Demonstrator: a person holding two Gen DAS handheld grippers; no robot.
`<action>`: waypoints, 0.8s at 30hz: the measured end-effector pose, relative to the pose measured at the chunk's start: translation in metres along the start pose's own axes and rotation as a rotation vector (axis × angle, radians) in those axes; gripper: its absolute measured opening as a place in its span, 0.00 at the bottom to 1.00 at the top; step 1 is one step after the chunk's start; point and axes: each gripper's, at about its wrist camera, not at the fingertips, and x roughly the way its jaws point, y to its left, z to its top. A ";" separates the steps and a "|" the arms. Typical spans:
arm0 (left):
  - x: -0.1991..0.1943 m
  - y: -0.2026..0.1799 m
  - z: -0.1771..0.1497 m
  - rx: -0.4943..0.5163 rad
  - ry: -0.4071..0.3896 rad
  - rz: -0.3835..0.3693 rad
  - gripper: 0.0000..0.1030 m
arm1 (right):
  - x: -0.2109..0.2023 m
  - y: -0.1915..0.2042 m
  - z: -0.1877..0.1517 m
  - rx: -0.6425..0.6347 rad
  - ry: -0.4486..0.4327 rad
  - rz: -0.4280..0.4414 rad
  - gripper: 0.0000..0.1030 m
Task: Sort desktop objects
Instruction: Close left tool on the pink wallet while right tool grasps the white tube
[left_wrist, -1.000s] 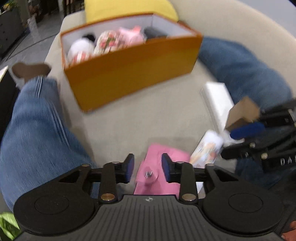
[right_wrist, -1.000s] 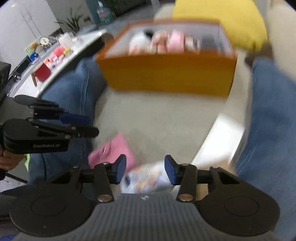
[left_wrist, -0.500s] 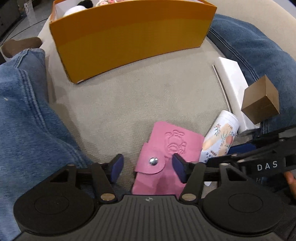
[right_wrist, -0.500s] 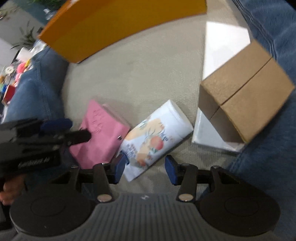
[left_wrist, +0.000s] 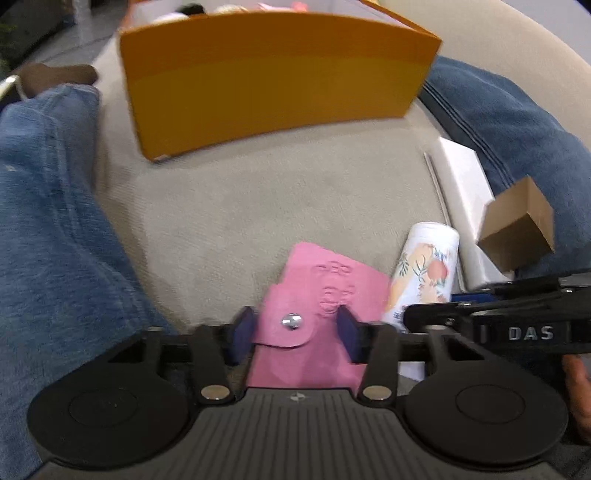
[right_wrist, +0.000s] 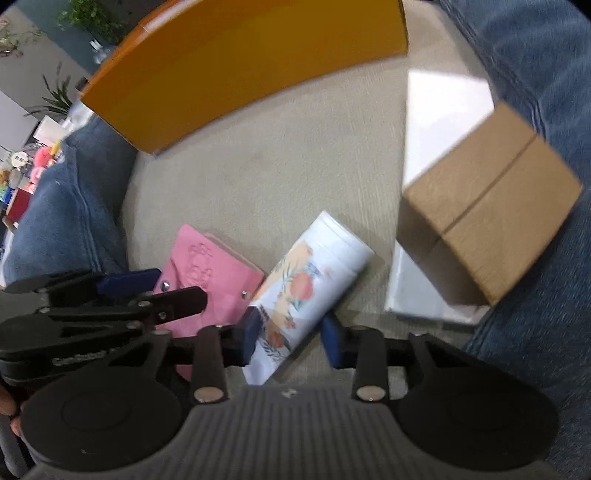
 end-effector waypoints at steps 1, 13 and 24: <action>-0.002 0.002 0.001 -0.020 -0.005 0.002 0.40 | -0.003 0.002 0.000 -0.010 -0.016 0.015 0.27; -0.012 0.000 0.025 -0.107 -0.117 0.085 0.39 | -0.028 0.014 0.020 -0.105 -0.148 -0.020 0.17; -0.008 0.016 0.069 -0.107 -0.156 0.236 0.40 | -0.027 0.023 0.060 -0.231 -0.146 -0.020 0.16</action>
